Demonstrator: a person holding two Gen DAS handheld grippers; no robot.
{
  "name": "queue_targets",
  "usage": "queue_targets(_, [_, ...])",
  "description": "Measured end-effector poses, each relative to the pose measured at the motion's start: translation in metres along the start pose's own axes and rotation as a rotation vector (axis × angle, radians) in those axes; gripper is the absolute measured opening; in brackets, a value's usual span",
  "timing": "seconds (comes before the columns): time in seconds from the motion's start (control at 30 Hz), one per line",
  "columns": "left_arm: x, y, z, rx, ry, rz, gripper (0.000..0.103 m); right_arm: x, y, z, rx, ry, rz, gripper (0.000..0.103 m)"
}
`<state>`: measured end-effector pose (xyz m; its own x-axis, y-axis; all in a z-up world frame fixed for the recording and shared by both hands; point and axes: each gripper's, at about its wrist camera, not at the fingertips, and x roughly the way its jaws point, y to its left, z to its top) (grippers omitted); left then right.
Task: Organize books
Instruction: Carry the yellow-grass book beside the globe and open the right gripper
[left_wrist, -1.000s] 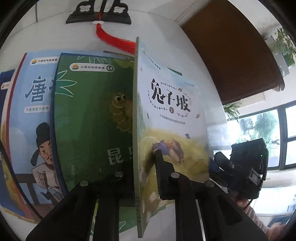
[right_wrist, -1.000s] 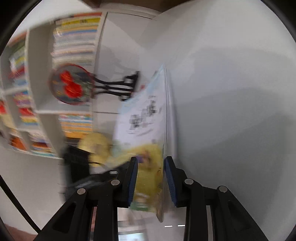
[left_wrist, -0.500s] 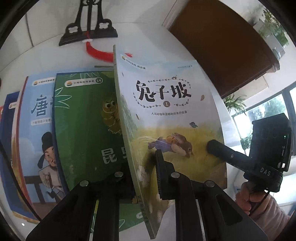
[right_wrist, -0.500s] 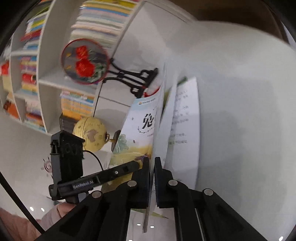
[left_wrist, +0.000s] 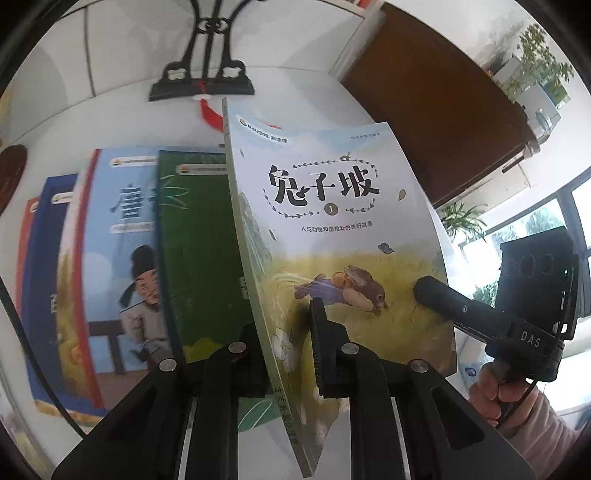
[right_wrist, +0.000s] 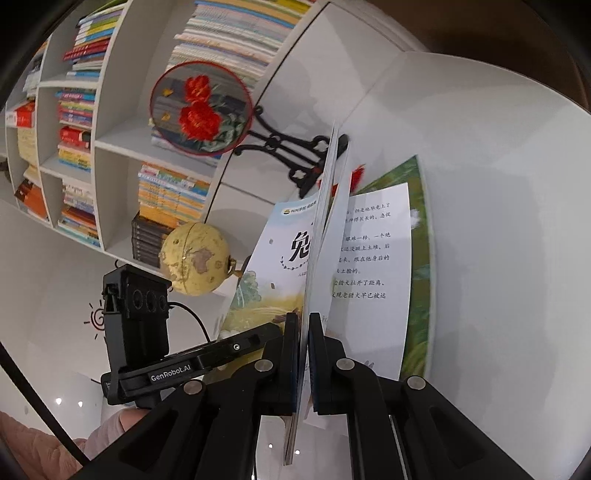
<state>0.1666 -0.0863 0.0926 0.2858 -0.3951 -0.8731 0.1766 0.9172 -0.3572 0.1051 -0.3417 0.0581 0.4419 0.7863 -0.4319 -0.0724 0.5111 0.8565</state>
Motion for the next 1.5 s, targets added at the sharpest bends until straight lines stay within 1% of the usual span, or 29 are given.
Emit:
queue_targets(0.27, [-0.043,0.028,-0.019,-0.047,-0.063,0.005,0.013,0.018,0.037,-0.010,-0.033,0.019,0.035,0.005])
queue_targets(0.5, [-0.080,0.072,-0.045,-0.097,-0.112,0.014,0.013,0.047,0.071,-0.026,-0.056,0.062,0.050,0.005])
queue_targets(0.63, [-0.099,0.103,-0.062,-0.142,-0.135,0.020,0.013,0.068,0.095,-0.035,-0.088,0.094,0.051,0.005])
queue_targets(0.7, [-0.107,0.117,-0.070,-0.155,-0.144,0.022,0.013,0.083,0.107,-0.041,-0.108,0.115,0.042,0.005])
queue_targets(0.93, [-0.142,0.176,-0.093,-0.210,-0.176,0.032,0.013,0.135,0.147,-0.072,-0.140,0.166,0.060,0.005])
queue_targets(1.07, [-0.166,0.211,-0.110,-0.248,-0.199,0.050,0.013,0.169,0.170,-0.093,-0.149,0.201,0.083,0.005])
queue_targets(1.23, [-0.192,0.244,-0.135,-0.293,-0.218,0.084,0.013,0.207,0.199,-0.117,-0.181,0.250,0.103,0.005])
queue_targets(1.43, [-0.210,0.281,-0.168,-0.360,-0.226,0.096,0.014,0.248,0.228,-0.145,-0.228,0.331,0.115,0.005])
queue_targets(1.5, [-0.214,0.293,-0.179,-0.387,-0.228,0.095,0.014,0.258,0.232,-0.151,-0.230,0.353,0.118,0.005])
